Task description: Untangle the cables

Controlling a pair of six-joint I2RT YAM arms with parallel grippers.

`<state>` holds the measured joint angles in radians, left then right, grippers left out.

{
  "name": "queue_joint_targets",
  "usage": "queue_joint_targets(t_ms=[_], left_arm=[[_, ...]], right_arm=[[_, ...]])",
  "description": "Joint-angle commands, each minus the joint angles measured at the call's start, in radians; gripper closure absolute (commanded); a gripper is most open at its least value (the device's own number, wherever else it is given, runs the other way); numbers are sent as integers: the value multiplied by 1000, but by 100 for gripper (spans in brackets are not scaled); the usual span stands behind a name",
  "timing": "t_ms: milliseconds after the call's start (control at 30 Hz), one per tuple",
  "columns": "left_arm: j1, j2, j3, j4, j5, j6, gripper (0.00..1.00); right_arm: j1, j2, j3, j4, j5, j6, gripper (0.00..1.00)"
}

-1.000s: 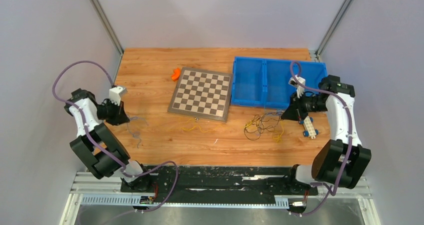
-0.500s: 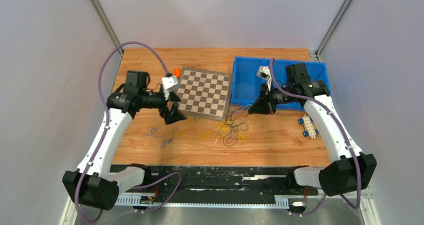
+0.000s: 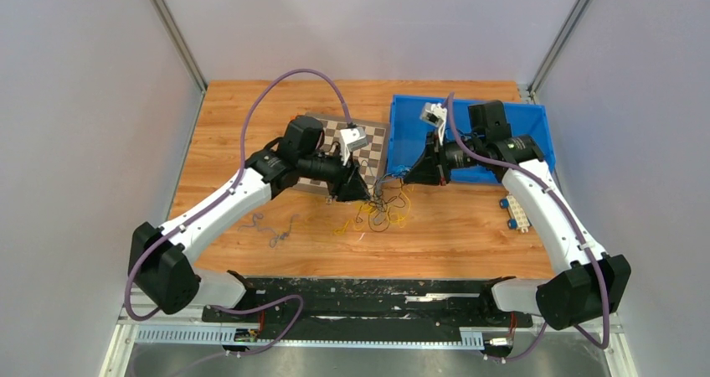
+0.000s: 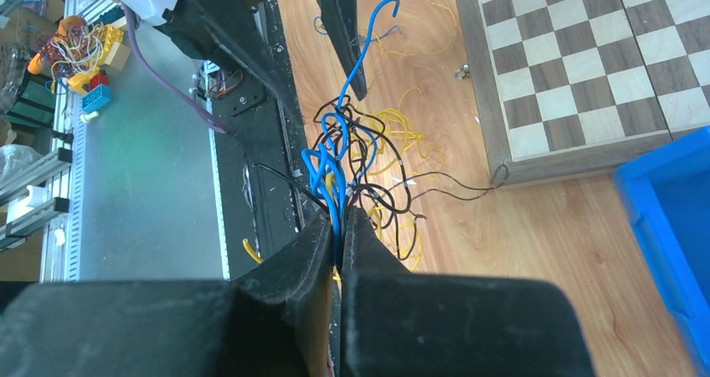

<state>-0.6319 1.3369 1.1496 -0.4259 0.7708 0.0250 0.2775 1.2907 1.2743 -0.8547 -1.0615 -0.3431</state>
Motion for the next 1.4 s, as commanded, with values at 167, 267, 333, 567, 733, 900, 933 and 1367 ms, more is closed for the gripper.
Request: queue_joint_targets(t_ms=[167,267,333,567,733,900,933,1367], left_arm=[[19,-48,45,-68,7,49,100],[118,-101,54,-111,95,43,100],[182,-120,71,-171,125,60,100],[187,-165,-26,-22,95,-42,15],[48,-75,-44,160,47,-123,0],[-63,49,-10,228,-41,-127,0],[-70,63,-4,243,-50,-134,2],[123,-89,-19,43,141,-38,100]], right_arm=[[-77,-44,-46,41,34,6,100],[-143,-47,-98,20,58,-51,100],[-192,-36,-116,-8,55,-87,100],[-224,-20,-75,-72,-88,-98,100],[-182,-23,-38,-50,-110,-29,100],[-120,-45,-16,20,-116,73,100],[-105,-51,-18,30,-111,82,100],[-198,-79,-194,-39,128,-128,100]])
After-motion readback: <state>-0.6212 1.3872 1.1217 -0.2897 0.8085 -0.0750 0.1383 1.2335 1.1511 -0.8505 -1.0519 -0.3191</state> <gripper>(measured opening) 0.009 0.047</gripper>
